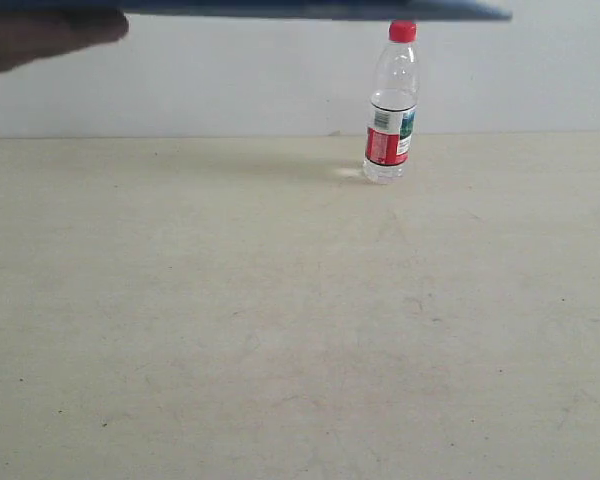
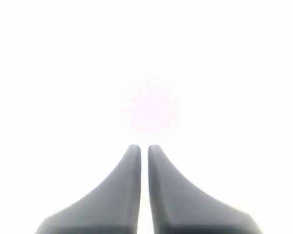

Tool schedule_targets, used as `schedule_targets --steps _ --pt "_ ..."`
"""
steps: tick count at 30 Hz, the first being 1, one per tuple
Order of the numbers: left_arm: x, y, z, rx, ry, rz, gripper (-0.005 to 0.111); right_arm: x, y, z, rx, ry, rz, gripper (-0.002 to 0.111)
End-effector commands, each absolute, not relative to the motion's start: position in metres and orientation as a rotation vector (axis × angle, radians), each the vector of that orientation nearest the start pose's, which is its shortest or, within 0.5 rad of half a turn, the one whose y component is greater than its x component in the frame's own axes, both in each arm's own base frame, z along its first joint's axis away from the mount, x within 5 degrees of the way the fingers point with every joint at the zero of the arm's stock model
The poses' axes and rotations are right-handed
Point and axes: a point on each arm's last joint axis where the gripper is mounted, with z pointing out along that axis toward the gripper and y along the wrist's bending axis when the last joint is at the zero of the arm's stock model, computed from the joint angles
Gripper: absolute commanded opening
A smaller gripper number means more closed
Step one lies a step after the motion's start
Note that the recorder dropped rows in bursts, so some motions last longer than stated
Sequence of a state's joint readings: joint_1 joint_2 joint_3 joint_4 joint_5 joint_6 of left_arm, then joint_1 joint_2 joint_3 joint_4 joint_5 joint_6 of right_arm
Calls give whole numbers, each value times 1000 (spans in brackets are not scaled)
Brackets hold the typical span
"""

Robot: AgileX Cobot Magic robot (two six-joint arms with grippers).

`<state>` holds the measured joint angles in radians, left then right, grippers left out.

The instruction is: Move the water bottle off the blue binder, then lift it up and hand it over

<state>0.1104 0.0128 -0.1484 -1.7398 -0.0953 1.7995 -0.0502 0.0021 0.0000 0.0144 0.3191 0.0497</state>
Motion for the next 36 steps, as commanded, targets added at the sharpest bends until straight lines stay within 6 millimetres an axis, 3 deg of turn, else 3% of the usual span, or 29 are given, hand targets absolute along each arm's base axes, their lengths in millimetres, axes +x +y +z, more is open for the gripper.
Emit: schedule_targets --steps 1,6,33,36 --pt "45 14 260 -123 1360 197 5 53 -4 182 -55 1833 -138 0" --pt "45 14 260 -123 1360 197 5 53 -4 182 103 1827 -16 0" --pt "45 14 260 -125 1361 199 5 53 -4 182 113 1821 1 0" --pt "45 10 261 -134 1350 115 5 53 -4 182 113 1821 1 0"
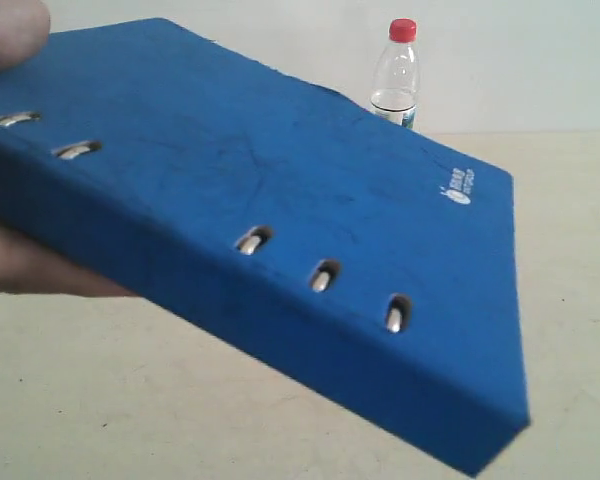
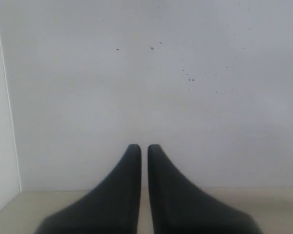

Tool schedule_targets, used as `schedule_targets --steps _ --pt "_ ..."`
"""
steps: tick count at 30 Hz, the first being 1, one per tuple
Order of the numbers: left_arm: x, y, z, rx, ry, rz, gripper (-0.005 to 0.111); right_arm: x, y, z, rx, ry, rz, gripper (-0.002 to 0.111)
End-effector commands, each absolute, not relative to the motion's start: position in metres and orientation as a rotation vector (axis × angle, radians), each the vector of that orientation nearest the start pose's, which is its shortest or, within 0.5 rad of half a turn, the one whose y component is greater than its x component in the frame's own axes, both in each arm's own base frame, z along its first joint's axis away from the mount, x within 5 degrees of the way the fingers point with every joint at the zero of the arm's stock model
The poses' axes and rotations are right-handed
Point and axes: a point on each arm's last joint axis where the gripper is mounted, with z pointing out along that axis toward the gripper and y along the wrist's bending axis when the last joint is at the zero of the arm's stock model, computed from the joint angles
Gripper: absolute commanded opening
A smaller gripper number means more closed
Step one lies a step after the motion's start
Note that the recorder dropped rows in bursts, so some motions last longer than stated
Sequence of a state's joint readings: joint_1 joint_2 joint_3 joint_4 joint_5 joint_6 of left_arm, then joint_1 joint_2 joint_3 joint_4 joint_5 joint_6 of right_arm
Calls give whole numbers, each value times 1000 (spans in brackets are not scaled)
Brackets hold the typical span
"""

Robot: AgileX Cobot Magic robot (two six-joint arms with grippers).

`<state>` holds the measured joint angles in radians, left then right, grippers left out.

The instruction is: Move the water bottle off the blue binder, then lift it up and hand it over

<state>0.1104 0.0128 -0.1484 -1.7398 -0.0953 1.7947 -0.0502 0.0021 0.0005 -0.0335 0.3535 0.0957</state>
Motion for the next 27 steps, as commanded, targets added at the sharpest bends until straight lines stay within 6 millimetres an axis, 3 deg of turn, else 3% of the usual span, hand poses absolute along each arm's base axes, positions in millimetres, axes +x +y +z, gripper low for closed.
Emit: schedule_targets --steps 1,4,8,11,12,13,15,27 --pt "45 9 263 -136 1338 84 5 53 -4 182 113 1821 1 0" --pt "41 5 275 -72 1295 95 5 53 -4 182 113 1821 1 0" --pt "43 4 271 -164 1291 -83 5 53 -4 182 113 1821 1 0" --pt "51 3 239 -210 1436 -143 5 53 -4 182 113 1821 1 0" --pt "55 2 207 -254 1618 -165 5 53 -4 182 113 1821 1 0" --pt "55 2 191 -266 1709 -162 5 53 -4 182 113 1821 1 0" --pt "52 2 177 -253 1868 -123 5 53 -4 182 113 1821 1 0" --pt "52 1 177 -195 1874 -118 5 53 -4 182 114 1821 3 0"
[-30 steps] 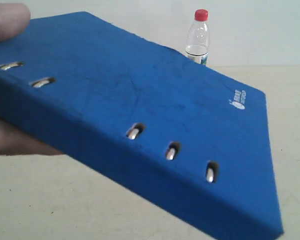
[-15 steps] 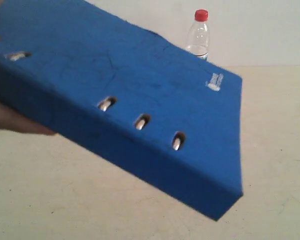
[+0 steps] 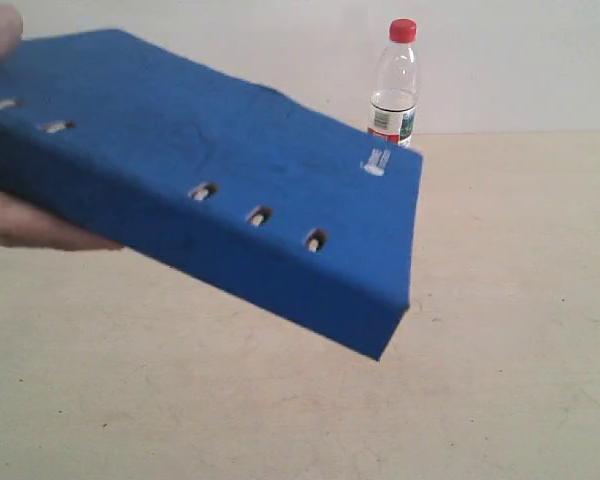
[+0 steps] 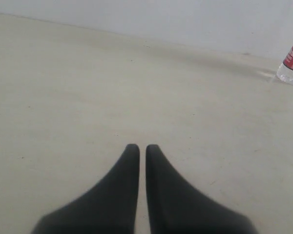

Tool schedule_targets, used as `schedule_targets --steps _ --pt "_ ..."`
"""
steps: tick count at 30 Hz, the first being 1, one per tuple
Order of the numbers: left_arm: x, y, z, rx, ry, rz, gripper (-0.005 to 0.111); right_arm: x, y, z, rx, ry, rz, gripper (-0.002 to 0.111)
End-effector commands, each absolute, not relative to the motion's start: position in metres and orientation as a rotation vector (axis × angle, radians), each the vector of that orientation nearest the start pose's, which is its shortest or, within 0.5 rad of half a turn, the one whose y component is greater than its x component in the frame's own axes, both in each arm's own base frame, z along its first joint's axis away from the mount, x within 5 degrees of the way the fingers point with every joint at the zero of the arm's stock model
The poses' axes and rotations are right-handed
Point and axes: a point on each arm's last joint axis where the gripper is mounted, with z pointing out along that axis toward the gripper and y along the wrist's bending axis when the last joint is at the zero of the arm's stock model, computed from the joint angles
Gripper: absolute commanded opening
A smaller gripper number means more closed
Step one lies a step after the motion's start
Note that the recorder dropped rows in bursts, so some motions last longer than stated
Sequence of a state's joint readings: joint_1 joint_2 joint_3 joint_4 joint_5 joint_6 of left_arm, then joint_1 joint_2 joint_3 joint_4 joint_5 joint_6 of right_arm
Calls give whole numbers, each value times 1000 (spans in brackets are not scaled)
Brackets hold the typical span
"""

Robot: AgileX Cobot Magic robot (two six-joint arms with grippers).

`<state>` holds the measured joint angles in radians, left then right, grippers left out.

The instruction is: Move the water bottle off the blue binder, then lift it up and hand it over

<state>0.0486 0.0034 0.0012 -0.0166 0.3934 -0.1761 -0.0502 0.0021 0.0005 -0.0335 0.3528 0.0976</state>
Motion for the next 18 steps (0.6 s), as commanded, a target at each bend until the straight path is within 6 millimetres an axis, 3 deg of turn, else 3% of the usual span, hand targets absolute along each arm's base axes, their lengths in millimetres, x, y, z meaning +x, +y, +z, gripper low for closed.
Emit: schedule_targets --steps 1,18 --pt "52 0 177 -189 1875 -122 5 53 -4 182 114 1821 3 0" --pt "52 0 178 -178 1868 -118 5 53 -4 182 114 1821 3 0"
